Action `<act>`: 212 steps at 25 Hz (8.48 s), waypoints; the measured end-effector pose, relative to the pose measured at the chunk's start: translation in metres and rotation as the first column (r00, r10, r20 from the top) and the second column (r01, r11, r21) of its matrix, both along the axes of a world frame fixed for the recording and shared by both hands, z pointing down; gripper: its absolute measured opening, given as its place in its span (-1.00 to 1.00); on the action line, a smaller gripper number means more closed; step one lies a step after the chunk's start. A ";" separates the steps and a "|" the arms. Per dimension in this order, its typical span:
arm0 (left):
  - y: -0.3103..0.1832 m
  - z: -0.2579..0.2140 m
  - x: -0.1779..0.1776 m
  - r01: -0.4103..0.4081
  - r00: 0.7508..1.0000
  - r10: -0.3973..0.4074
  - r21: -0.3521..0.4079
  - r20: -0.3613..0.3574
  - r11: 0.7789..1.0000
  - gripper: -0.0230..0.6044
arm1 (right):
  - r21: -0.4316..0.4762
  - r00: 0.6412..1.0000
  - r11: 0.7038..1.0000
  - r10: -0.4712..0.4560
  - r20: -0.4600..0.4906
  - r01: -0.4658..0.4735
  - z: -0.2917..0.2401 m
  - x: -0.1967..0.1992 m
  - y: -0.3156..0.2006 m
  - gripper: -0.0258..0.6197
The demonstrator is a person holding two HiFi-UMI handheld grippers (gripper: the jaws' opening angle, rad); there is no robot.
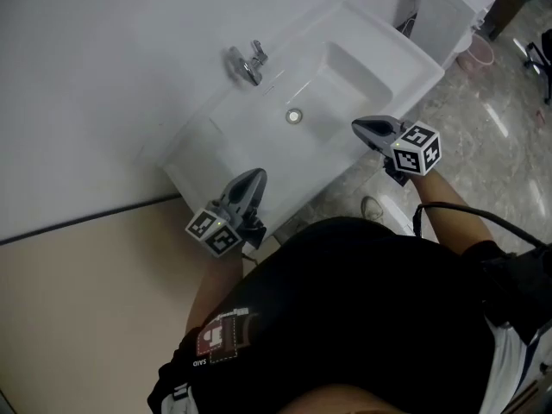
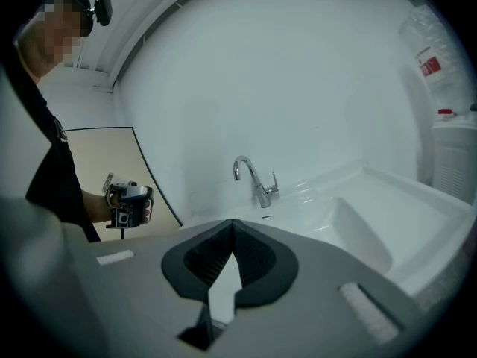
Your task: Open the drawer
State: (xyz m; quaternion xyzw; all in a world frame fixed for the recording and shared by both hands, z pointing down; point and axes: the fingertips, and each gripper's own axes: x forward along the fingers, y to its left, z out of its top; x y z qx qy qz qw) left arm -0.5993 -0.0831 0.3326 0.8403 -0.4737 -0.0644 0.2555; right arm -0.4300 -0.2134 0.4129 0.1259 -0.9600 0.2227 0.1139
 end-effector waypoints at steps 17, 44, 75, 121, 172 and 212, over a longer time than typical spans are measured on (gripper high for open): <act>-0.082 0.097 0.208 -0.431 0.899 0.436 -0.211 -0.023 0.877 -0.94 | -0.095 0.975 0.971 0.219 -0.028 -0.221 0.120 0.146 -0.045 -0.93; -0.071 0.341 0.348 -0.494 0.831 0.556 -0.486 -0.020 0.721 -0.94 | -0.138 0.935 0.925 0.345 -0.081 -0.353 0.359 0.203 -0.090 -0.91; -0.105 0.462 0.355 -0.402 0.799 0.574 -0.550 0.180 0.732 -0.94 | -0.212 0.915 0.913 0.381 0.133 -0.349 0.449 0.180 -0.134 -0.47; -0.114 0.436 0.356 -0.422 0.803 0.572 -0.516 0.171 0.746 -0.94 | -0.053 0.948 0.947 0.315 -0.037 -0.317 0.449 0.170 -0.152 -0.51; -0.085 0.423 0.380 -0.502 0.762 0.630 -0.479 0.149 0.720 -0.94 | -0.073 0.927 0.925 0.369 -0.061 -0.373 0.452 0.271 -0.072 -0.51; -0.076 0.410 0.392 -0.509 0.770 0.625 -0.466 0.131 0.724 -0.94 | -0.038 0.933 0.936 0.345 -0.102 -0.351 0.454 0.314 -0.041 -0.52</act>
